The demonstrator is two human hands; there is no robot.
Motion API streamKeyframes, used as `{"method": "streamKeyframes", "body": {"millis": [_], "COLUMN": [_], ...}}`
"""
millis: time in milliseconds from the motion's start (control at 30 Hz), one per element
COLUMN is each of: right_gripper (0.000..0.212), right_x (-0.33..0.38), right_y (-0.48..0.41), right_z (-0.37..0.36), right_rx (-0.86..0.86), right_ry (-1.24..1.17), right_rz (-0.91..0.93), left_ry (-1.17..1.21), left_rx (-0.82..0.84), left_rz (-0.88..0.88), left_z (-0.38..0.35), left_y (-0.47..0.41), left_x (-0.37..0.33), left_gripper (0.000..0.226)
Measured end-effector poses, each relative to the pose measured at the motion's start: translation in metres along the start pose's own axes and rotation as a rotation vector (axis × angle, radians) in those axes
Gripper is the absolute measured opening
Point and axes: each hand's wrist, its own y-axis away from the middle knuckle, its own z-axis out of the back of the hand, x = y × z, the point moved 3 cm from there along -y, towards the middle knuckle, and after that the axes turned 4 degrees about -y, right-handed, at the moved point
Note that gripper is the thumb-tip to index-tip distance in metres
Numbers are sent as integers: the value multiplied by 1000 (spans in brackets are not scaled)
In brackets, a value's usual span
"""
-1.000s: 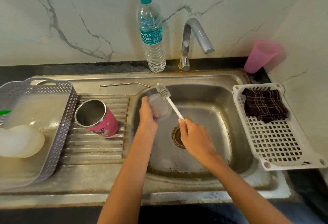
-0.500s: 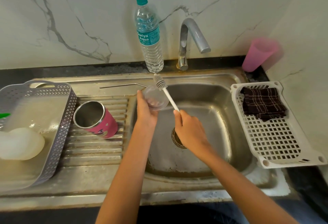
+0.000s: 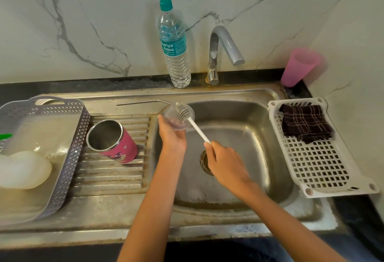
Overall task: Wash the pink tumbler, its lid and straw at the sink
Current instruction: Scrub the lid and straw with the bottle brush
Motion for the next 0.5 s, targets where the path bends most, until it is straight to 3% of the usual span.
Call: {"method": "streamKeyframes", "body": {"millis": [200, 500], "right_gripper": [42, 38], "right_x": [4, 0], "right_y": [-8, 13], "right_z": [3, 1], "right_rx": [-21, 40], "right_ry": [78, 166], "right_rz": [-21, 6], "left_ry": [-240, -146], "left_rx": [-30, -135], "left_rz": [6, 43], "left_z": [0, 5], "left_y": [25, -5], "left_x": [22, -1], "left_gripper": [58, 49]}}
